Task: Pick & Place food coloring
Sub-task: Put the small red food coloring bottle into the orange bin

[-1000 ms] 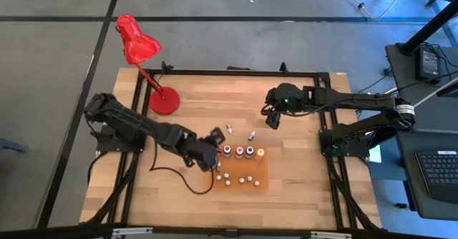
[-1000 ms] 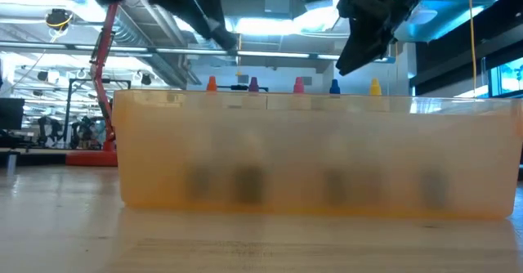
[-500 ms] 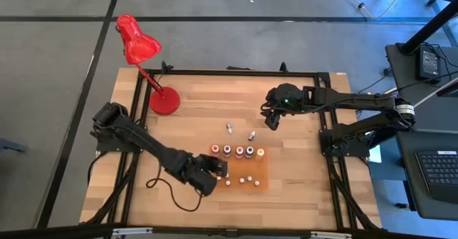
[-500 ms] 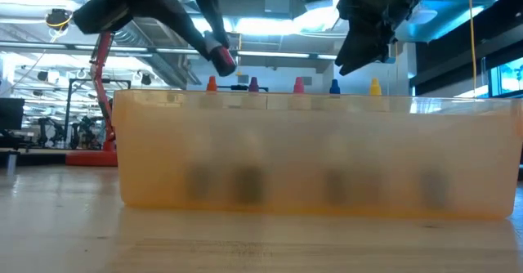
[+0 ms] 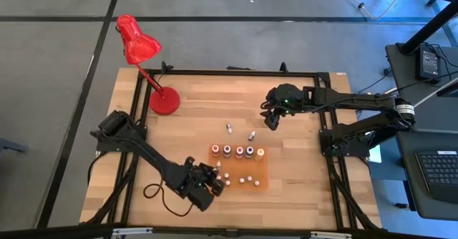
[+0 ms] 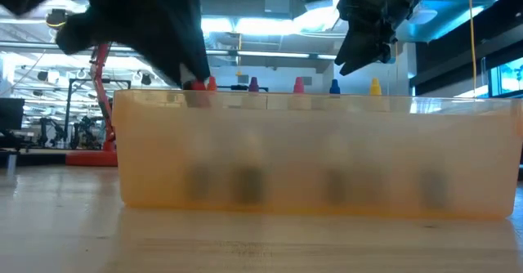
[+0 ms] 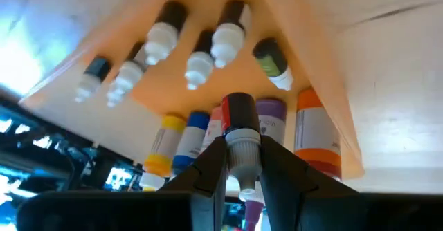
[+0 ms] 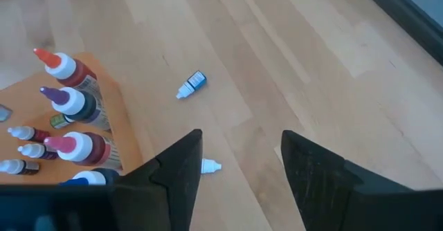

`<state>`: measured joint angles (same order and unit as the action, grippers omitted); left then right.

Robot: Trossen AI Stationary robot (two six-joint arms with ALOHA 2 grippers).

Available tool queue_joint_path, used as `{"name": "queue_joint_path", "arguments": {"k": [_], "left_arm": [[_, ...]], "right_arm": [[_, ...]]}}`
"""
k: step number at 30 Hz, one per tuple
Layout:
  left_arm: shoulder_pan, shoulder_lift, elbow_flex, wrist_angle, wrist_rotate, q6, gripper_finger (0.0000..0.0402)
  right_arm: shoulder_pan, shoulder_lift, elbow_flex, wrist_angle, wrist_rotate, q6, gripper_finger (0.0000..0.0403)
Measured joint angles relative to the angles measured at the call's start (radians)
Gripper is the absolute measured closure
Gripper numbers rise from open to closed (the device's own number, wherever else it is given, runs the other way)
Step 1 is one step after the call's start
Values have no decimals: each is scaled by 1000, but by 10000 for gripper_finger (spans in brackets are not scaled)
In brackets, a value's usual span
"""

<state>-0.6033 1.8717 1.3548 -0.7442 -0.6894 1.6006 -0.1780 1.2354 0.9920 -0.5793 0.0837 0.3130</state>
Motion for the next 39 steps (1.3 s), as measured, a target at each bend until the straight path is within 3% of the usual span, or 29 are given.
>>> {"name": "queue_joint_path", "arguments": {"k": [7,14,18,39], "left_arm": [[7,64,0,4,-63,70,336],[19,65,0,9,-7,71,330],[19,65,0,8,84,71,328],[60,64,-15,8,117,34,327]], "right_arm": [[5,0,0,-1,0,0,205],[32,0,0,-2,0,-2,205],[46,0,0,-2,0,-3,205],[51,0,0,-2,0,-3,205]]}}
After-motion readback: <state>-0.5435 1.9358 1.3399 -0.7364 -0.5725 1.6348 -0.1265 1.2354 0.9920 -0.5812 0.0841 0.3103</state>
